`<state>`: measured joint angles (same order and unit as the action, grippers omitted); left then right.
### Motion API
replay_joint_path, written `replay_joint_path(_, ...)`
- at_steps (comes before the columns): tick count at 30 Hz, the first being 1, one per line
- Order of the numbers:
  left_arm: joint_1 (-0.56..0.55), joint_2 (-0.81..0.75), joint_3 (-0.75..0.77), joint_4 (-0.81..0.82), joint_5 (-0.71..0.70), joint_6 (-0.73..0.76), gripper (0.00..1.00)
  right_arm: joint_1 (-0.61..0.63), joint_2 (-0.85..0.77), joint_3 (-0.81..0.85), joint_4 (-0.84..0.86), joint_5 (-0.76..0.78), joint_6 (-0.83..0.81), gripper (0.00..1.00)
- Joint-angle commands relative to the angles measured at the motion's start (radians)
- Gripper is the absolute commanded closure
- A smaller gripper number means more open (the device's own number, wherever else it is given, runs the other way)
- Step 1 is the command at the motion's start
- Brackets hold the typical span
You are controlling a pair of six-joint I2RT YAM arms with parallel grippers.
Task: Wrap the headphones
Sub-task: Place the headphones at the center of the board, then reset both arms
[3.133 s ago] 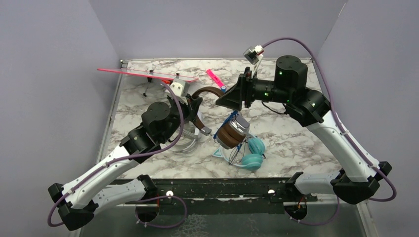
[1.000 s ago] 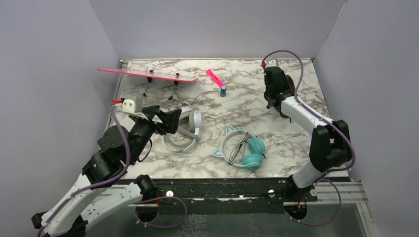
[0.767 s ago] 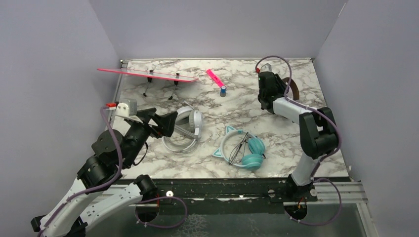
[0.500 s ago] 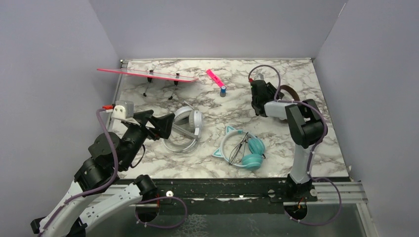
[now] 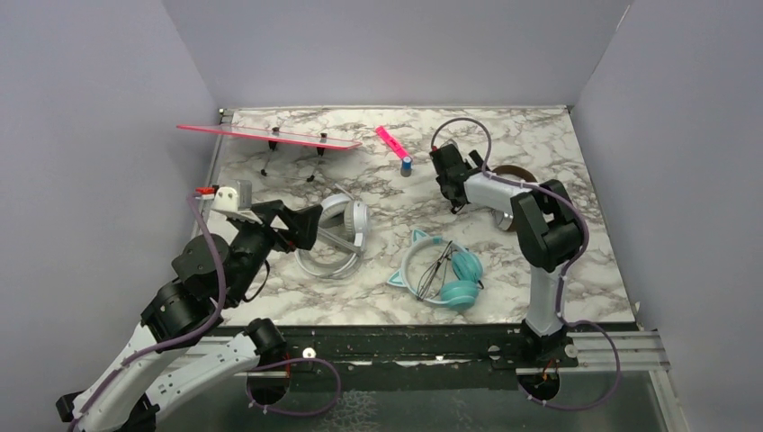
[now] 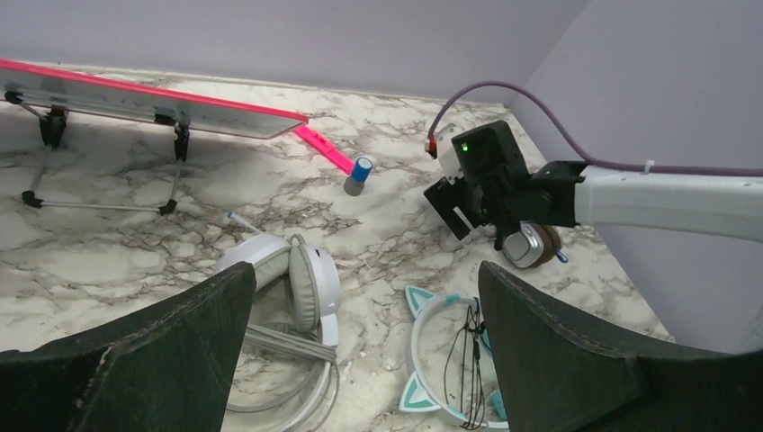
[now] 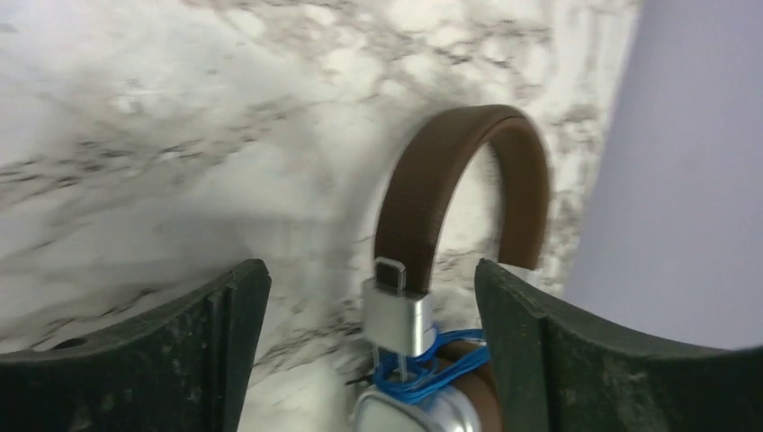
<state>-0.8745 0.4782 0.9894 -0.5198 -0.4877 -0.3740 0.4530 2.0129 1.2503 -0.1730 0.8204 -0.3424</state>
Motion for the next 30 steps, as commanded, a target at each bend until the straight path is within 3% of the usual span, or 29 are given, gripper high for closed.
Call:
replay_joint_path(1,0.000,0.044,0.030,-0.009,-0.015,-0.017,0.08,0.006,-0.071,0.064,-0.368,-0.255,0.246,0.08)
replay_joint_path(6,0.000,0.092,0.056,-0.008,-0.023,-0.014,0.08,0.006,-0.287,0.065,-0.458,-0.488,0.366,0.04)
replay_joint_path(9,0.000,0.135,0.099,-0.009,-0.036,-0.003,0.07,0.006,-0.521,0.041,-0.422,-0.684,0.417,0.03)
replay_joint_path(12,-0.001,0.186,0.155,-0.006,-0.054,0.008,0.07,0.006,-0.777,0.045,-0.383,-0.787,0.454,0.00)
replay_joint_path(19,0.000,0.297,0.385,-0.003,-0.131,0.091,0.05,0.006,-1.184,0.144,-0.365,-0.803,0.463,0.00)
replay_joint_path(26,0.000,0.379,0.571,-0.001,-0.187,0.197,0.05,0.006,-1.269,0.311,-0.489,-0.644,0.437,0.00)
replay_joint_path(30,0.000,0.394,0.596,-0.002,-0.210,0.215,0.05,0.005,-1.320,0.291,-0.484,-0.645,0.399,0.00)
